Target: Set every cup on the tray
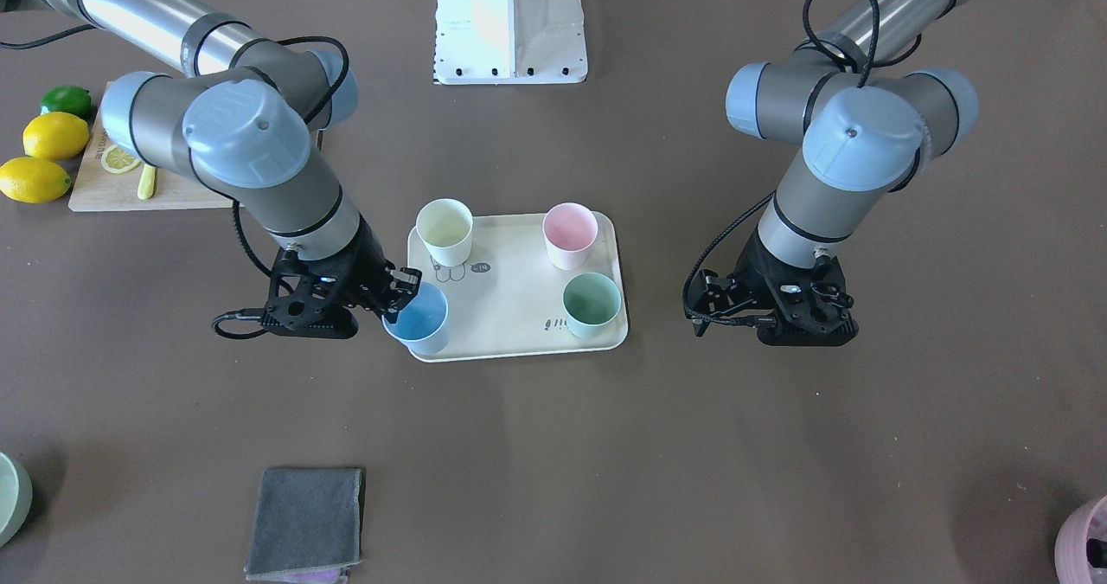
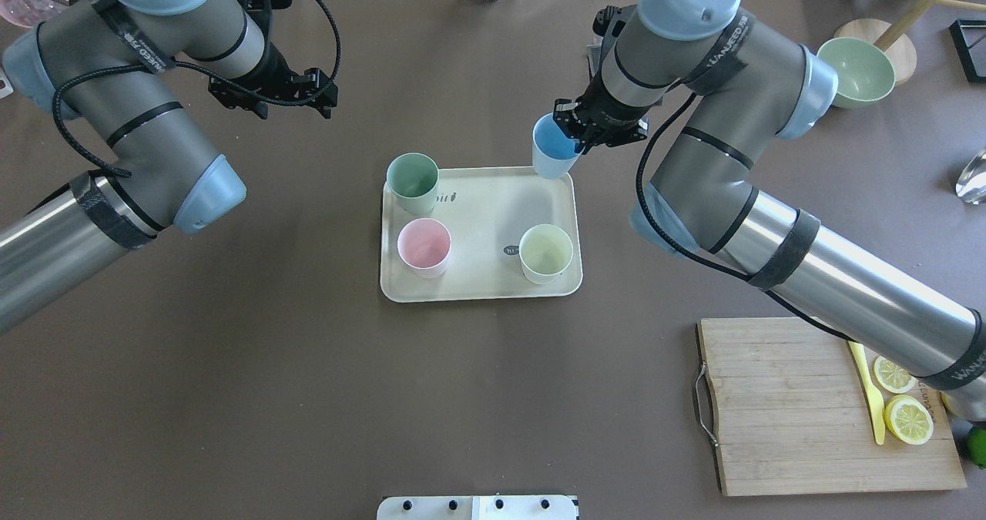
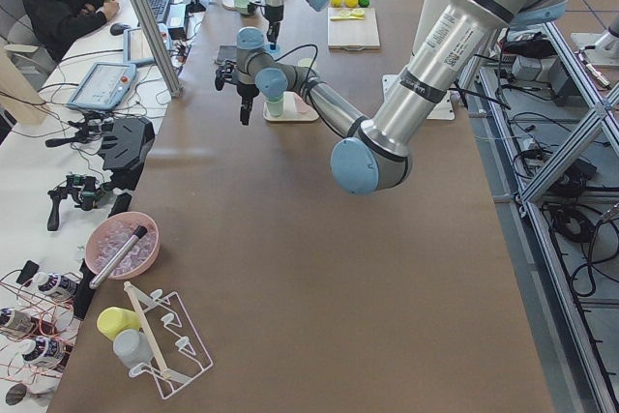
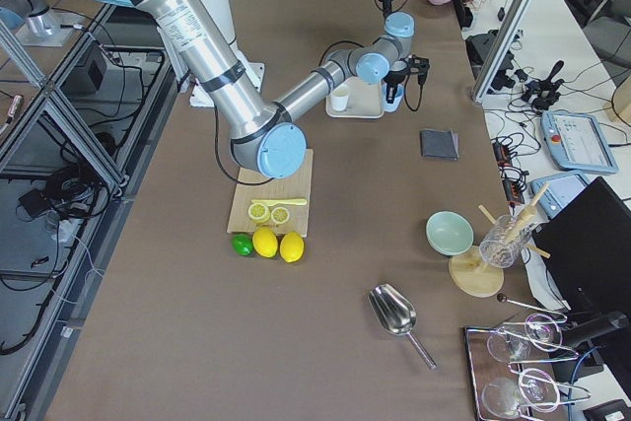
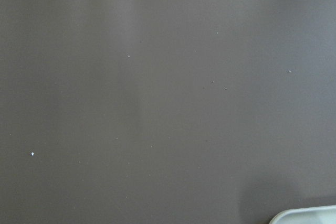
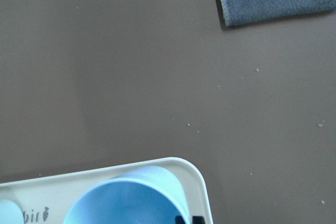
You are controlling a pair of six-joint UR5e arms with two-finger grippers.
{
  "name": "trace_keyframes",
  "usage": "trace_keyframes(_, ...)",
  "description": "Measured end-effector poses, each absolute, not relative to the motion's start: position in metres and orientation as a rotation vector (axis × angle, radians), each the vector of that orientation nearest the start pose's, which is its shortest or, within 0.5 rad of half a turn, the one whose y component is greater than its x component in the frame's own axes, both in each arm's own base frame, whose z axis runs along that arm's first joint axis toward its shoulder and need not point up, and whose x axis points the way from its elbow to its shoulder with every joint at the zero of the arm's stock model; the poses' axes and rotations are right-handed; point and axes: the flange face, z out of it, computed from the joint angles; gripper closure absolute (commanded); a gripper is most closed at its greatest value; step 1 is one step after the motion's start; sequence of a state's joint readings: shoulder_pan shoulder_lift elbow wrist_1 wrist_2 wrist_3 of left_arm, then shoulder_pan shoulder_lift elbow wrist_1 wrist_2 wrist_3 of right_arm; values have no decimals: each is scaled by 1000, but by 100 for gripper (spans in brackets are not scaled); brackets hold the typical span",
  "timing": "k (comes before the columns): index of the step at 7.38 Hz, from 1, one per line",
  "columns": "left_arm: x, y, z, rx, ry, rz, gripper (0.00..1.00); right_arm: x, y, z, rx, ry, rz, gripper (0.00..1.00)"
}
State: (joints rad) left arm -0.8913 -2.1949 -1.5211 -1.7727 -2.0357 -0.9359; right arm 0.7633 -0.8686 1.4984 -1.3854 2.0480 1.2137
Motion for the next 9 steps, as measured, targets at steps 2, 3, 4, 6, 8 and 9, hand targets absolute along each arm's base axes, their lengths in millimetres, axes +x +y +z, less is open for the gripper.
trace_keyframes(2, 373, -612, 289, 212, 852, -62, 2, -494, -552, 249, 51, -883, 175, 2)
trace_keyframes(3, 373, -612, 289, 213, 852, -62, 2, -499, -551, 250, 52, -876, 175, 0)
trace_keyframes(4, 370, -613, 288, 220, 852, -57, 2, -500, -552, 248, 54, -875, 179, 0)
trace_keyframes(6, 348, -608, 297, 245, 849, -29, 2, -482, -569, 229, 59, -900, 203, 0)
trace_keyframes(8, 301, -596, 311, 261, 869, -9, 2, -418, -606, 219, 9, -961, 230, 0)
trace_keyframes(9, 268, -588, 326, 277, 866, 27, 2, -369, -626, 229, -12, -982, 221, 0)
